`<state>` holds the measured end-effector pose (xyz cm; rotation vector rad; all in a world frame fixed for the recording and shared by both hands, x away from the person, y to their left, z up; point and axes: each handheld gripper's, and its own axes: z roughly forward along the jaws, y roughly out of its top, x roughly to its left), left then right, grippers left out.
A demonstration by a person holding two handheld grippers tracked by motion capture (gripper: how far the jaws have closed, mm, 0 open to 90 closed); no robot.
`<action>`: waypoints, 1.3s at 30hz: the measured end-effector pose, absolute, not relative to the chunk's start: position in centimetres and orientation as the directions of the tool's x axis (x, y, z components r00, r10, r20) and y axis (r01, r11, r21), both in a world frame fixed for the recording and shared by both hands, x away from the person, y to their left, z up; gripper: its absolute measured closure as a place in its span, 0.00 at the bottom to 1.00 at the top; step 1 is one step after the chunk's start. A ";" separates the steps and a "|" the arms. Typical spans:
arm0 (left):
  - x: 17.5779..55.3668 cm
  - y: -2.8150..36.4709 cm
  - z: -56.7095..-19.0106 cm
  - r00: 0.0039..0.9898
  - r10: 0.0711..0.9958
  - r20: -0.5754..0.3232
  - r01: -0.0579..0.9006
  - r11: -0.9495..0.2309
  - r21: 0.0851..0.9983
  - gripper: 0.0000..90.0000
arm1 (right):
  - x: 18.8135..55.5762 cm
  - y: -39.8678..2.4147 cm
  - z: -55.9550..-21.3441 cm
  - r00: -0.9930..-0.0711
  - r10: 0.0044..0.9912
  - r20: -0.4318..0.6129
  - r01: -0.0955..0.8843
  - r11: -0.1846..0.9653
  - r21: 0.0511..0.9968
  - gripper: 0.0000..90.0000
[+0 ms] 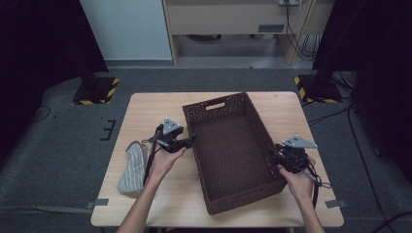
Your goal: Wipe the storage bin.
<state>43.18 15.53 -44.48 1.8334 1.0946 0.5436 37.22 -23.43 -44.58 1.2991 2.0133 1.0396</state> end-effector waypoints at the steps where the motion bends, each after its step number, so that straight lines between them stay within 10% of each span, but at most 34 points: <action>1: 43.6 15.3 -44.7 0.508 0.859 -0.066 0.457 -0.203 0.866 0.45 | 37.1 -23.5 -44.5 -0.405 0.914 -0.024 0.511 0.248 0.823 0.76; 39: 43.8 16.6 -44.4 0.496 0.864 -0.090 0.460 -0.173 0.871 0.45 | 38.2 -24.4 -44.6 -0.385 0.922 -0.035 0.528 0.252 0.811 0.91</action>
